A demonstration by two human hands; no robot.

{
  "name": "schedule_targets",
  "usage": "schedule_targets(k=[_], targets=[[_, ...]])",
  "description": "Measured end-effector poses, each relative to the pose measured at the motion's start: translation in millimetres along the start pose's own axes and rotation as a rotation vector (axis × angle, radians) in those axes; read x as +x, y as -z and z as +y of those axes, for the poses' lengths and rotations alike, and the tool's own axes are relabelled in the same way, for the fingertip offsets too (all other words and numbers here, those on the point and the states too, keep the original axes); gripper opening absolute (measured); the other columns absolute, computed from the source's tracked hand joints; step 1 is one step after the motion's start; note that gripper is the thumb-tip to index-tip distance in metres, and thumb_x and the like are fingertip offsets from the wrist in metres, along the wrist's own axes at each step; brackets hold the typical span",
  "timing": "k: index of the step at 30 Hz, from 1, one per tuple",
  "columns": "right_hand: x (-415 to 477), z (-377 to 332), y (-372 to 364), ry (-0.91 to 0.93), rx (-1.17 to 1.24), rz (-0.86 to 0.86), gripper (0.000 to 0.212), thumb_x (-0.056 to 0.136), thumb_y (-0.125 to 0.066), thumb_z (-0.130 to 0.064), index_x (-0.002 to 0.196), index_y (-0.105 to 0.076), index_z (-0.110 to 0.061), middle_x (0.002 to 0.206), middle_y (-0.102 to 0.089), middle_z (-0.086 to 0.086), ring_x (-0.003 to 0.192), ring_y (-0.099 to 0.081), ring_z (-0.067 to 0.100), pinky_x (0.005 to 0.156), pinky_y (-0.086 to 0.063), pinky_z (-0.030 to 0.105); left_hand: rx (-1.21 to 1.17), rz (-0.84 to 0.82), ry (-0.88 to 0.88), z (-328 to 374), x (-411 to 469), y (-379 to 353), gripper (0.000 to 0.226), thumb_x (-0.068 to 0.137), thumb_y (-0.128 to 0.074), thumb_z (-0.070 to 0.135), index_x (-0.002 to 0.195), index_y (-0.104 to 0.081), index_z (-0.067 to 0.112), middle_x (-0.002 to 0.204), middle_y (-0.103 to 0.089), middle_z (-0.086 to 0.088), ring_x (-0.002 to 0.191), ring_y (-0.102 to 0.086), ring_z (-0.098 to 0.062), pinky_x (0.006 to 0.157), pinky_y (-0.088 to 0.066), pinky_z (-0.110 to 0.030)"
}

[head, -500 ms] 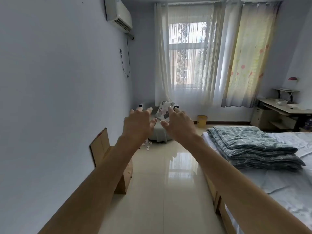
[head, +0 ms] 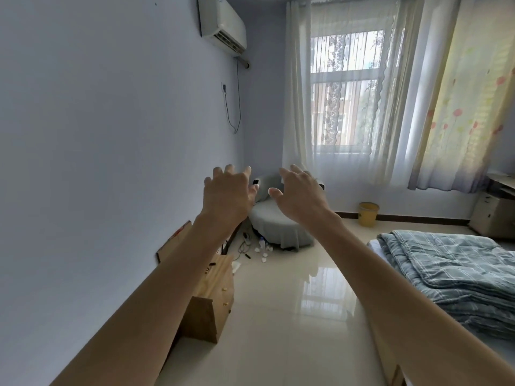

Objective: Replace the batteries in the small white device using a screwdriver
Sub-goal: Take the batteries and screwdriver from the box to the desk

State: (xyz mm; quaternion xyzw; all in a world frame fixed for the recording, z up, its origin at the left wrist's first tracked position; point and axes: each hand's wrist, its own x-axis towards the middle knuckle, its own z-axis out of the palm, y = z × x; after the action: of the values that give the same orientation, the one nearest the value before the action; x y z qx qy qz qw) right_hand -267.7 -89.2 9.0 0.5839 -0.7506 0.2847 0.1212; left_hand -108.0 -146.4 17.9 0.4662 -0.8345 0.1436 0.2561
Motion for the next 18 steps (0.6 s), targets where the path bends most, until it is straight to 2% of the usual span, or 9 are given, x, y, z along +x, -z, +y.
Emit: schedule_targets(k=[5, 9, 15, 18], targets=[[50, 19, -30, 0.043, 0.037, -0.049, 0.047, 0.108, -0.062, -0.042, 0.144, -0.059, -0.013, 0.136, -0.061, 0.010, 0.133, -0.057, 0.035, 0.105, -0.052, 0.049, 0.027, -0.024, 0.032, -3, 43, -36, 0.053, 0.111, -0.051, 0.049, 0.156, -0.052, 0.023, 0.145, -0.063, -0.014, 0.133, -0.057, -0.035, 0.109, -0.050, -0.050], [89, 31, -64, 0.053, 0.091, -0.074, 0.051, 0.107, -0.062, -0.042, 0.149, -0.057, -0.014, 0.142, -0.059, 0.009, 0.136, -0.056, 0.034, 0.108, -0.053, 0.051, 0.045, -0.034, 0.055, -14, 83, -69, 0.052, 0.110, -0.051, 0.050, 0.154, -0.054, 0.022, 0.144, -0.064, -0.013, 0.133, -0.057, -0.036, 0.108, -0.050, -0.050], [167, 51, -125, 0.052, 0.086, -0.089, 0.048, 0.107, -0.063, -0.042, 0.145, -0.059, -0.013, 0.135, -0.062, 0.009, 0.131, -0.058, 0.034, 0.107, -0.054, 0.052, 0.037, -0.101, 0.061, -35, 156, -137, 0.057, 0.110, -0.050, 0.052, 0.160, -0.048, 0.025, 0.152, -0.059, -0.013, 0.140, -0.053, -0.036, 0.112, -0.049, -0.051], [215, 60, -156, 0.049, 0.064, -0.080, 0.044, 0.107, -0.062, -0.040, 0.141, -0.061, -0.011, 0.132, -0.062, 0.009, 0.130, -0.058, 0.035, 0.104, -0.054, 0.050, 0.017, -0.076, 0.072, -60, 198, -169, 0.056, 0.110, -0.051, 0.051, 0.159, -0.050, 0.023, 0.151, -0.059, -0.015, 0.138, -0.053, -0.037, 0.111, -0.049, -0.052]])
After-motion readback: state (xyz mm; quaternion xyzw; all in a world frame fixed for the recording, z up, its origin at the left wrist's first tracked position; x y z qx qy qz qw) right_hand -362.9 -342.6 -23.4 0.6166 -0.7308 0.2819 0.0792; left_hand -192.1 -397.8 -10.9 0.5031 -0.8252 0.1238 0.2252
